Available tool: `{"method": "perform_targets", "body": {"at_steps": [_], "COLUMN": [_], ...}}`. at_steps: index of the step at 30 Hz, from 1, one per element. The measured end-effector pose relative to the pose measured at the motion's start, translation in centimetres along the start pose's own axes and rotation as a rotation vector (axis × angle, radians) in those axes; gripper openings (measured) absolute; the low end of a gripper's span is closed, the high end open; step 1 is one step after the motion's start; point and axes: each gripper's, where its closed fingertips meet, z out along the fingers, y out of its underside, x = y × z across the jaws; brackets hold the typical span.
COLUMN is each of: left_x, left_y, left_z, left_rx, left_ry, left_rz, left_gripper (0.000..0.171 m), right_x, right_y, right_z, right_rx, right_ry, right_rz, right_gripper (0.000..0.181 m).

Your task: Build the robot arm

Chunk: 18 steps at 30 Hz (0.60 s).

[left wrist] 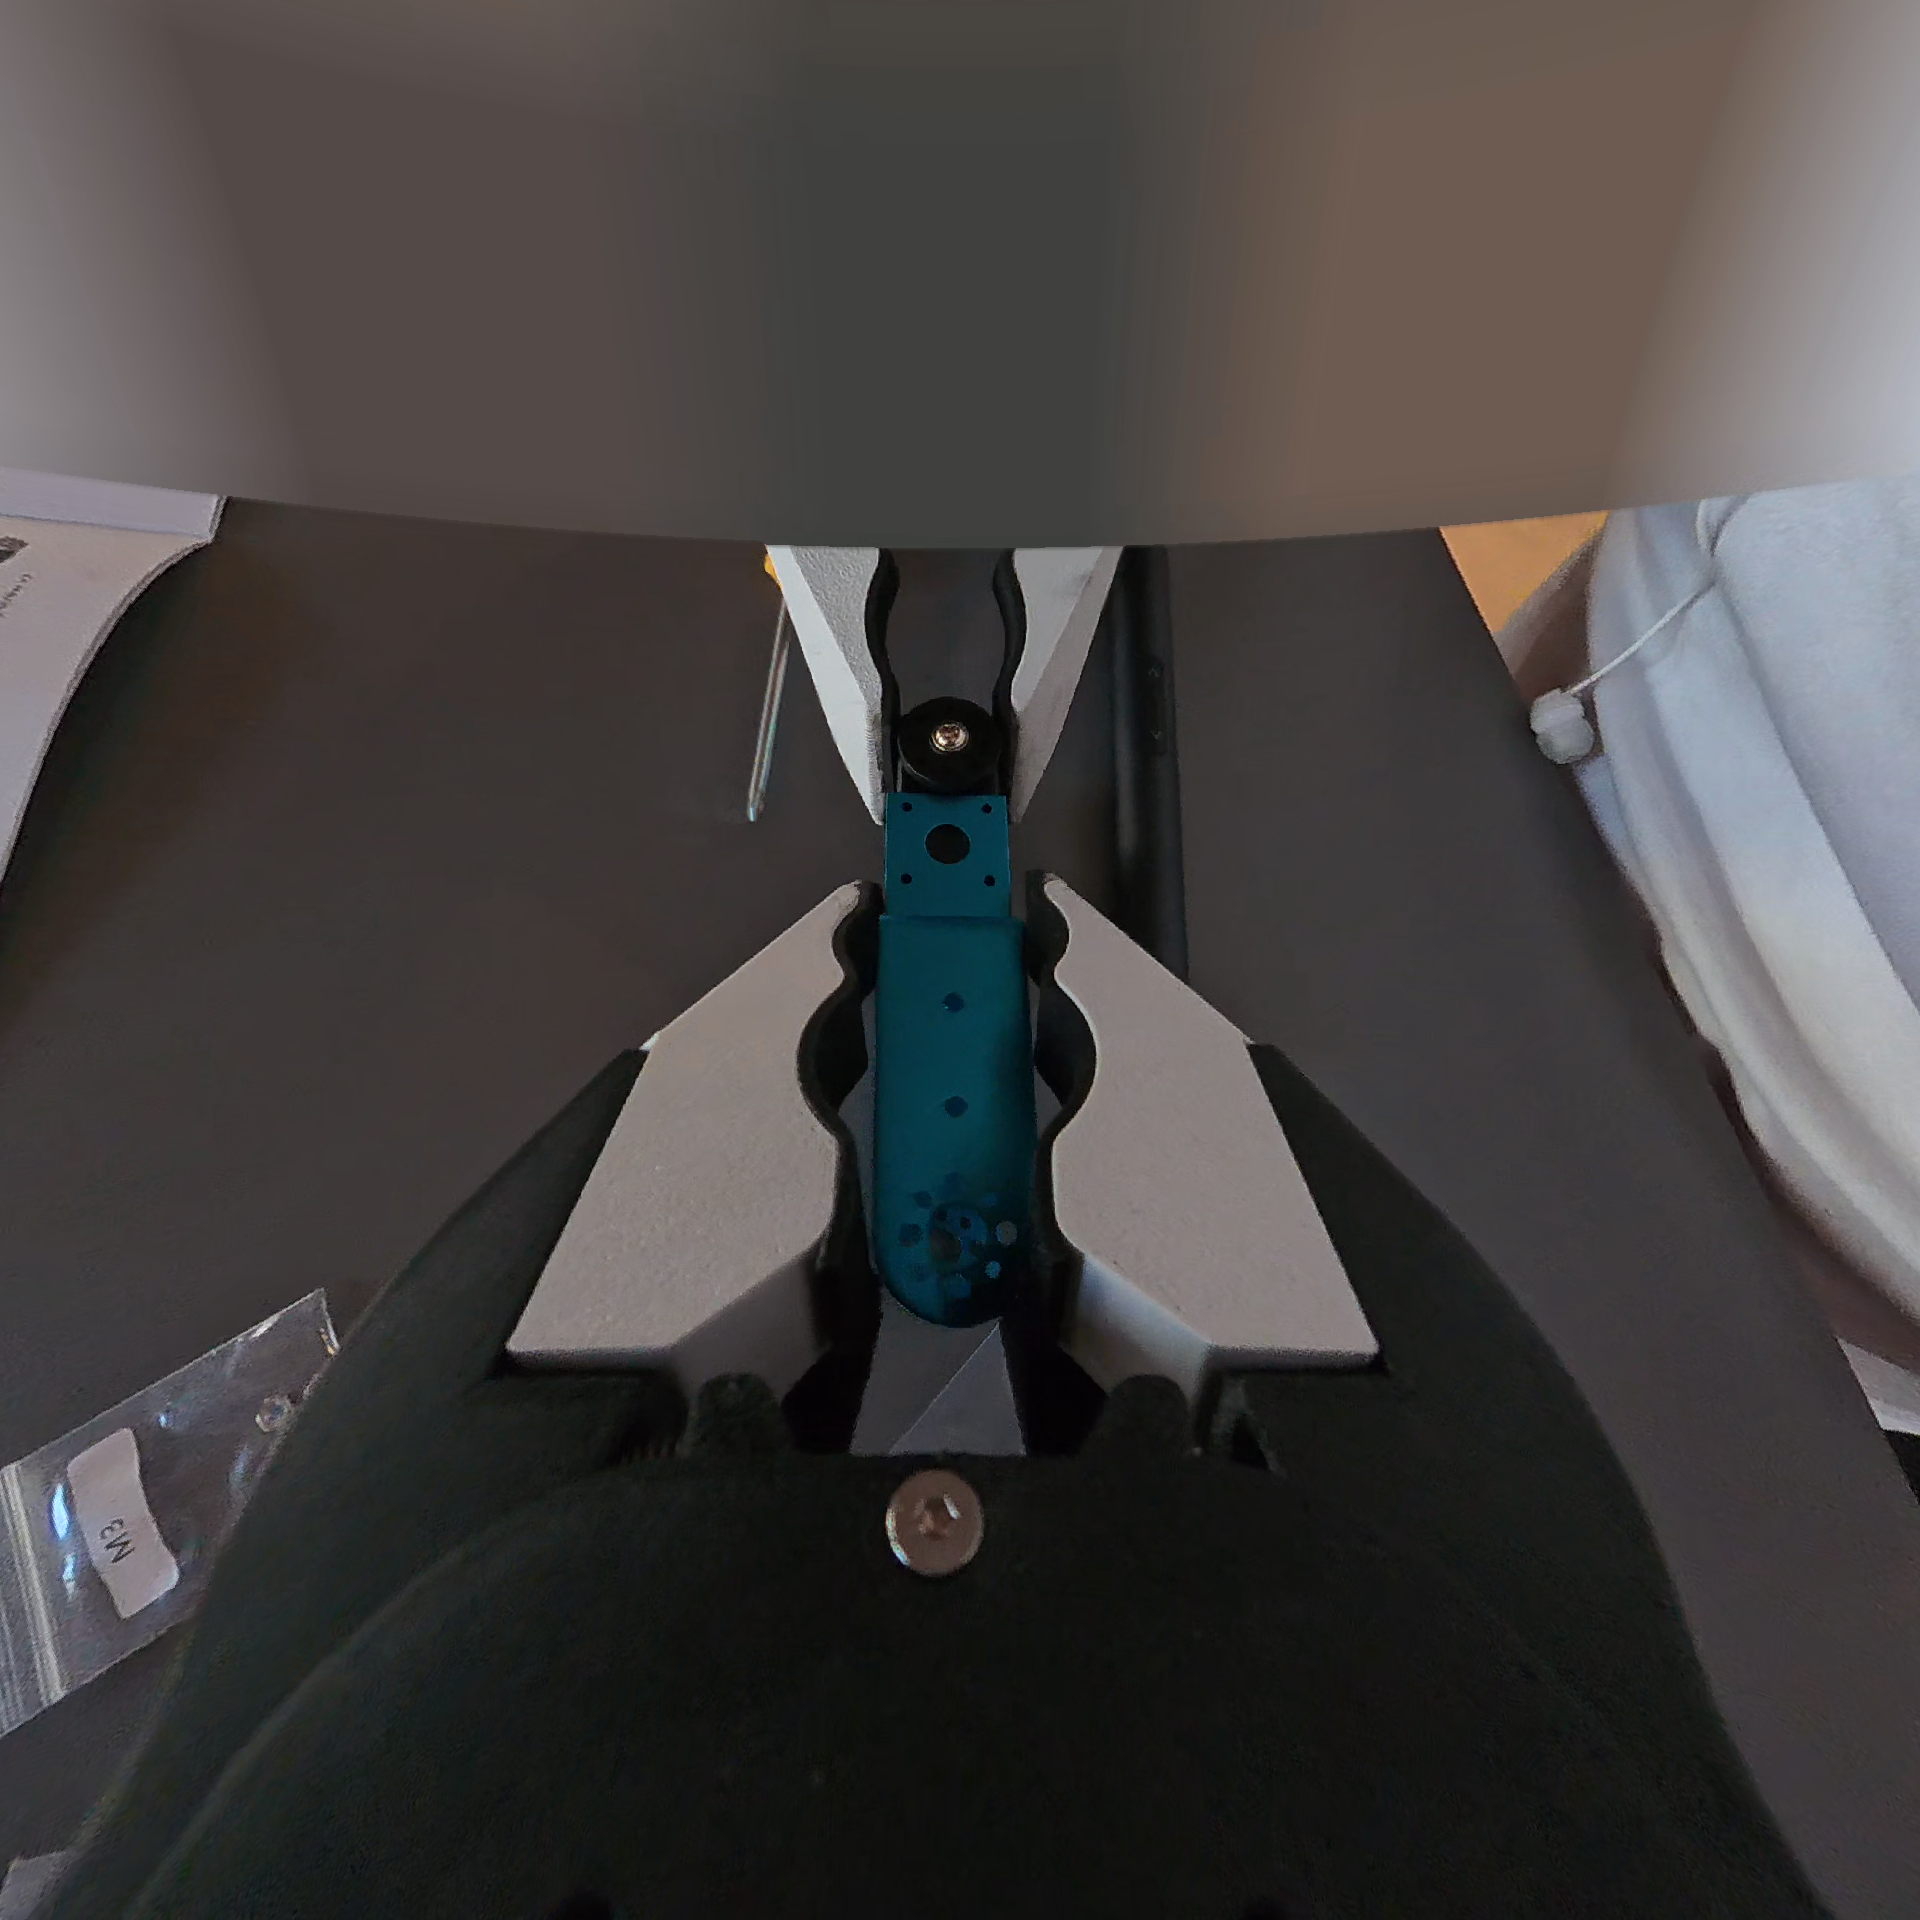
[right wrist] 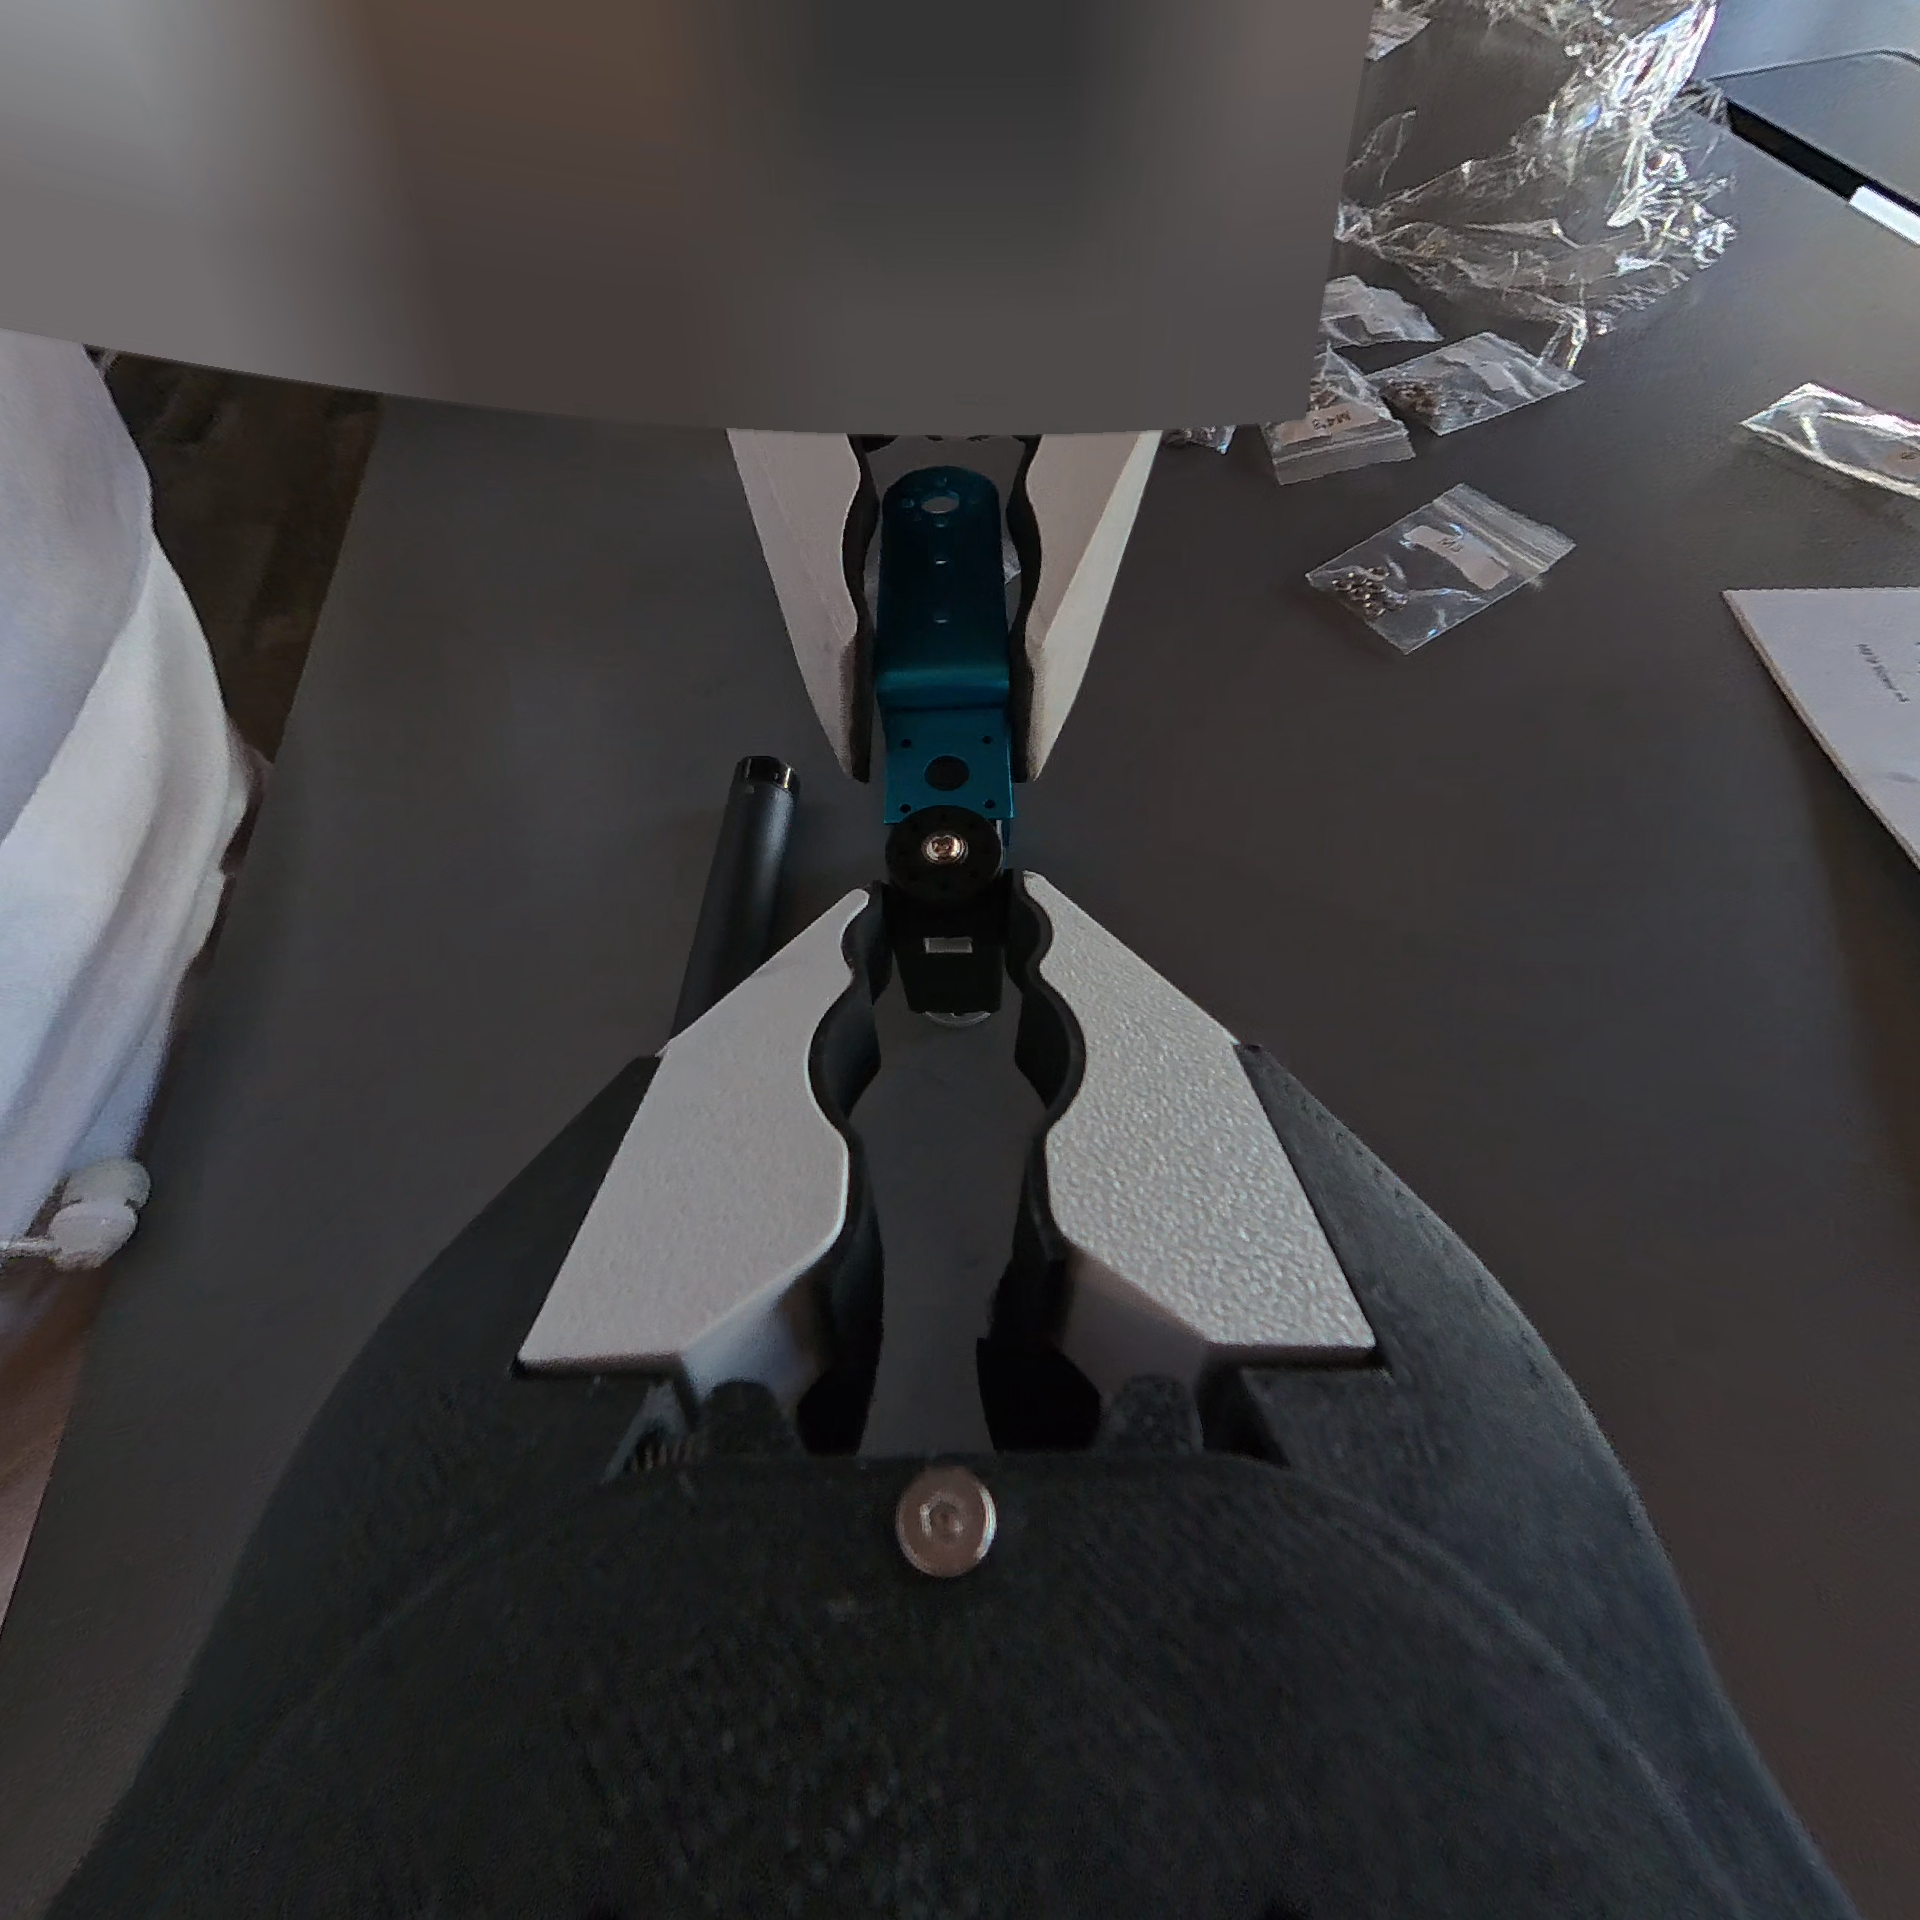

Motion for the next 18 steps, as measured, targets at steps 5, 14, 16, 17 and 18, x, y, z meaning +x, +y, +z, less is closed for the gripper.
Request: {"method": "perform_targets", "body": {"at_steps": [5,14,16,17,18], "left_x": [0.2,0.1,0.4,0.5,0.6], "left_y": [0.0,-0.4,-0.3,-0.1,0.1], "left_z": [0.0,-1.0,-1.4,-1.4,-1.2], "left_rx": [0.011,0.087,0.099,0.093,0.086], "left_ry": [0.017,0.0,0.011,0.016,0.019], "left_rz": [0.039,0.01,0.012,0.015,0.021], "left_gripper": [0.028,0.031,0.027,0.028,0.029], "right_x": [0.0,-0.1,-0.2,-0.2,-0.2], "right_y": [0.0,0.0,0.0,0.0,0.0], "right_z": [0.0,0.0,0.0,0.0,0.0], "right_rx": [-0.006,-0.005,-0.006,-0.005,-0.004], "right_ry": [-0.044,-0.039,-0.035,-0.039,-0.043], "right_rz": [-0.011,-0.059,-0.075,-0.07,-0.066], "right_gripper": [0.022,0.022,0.022,0.022,0.022]}}
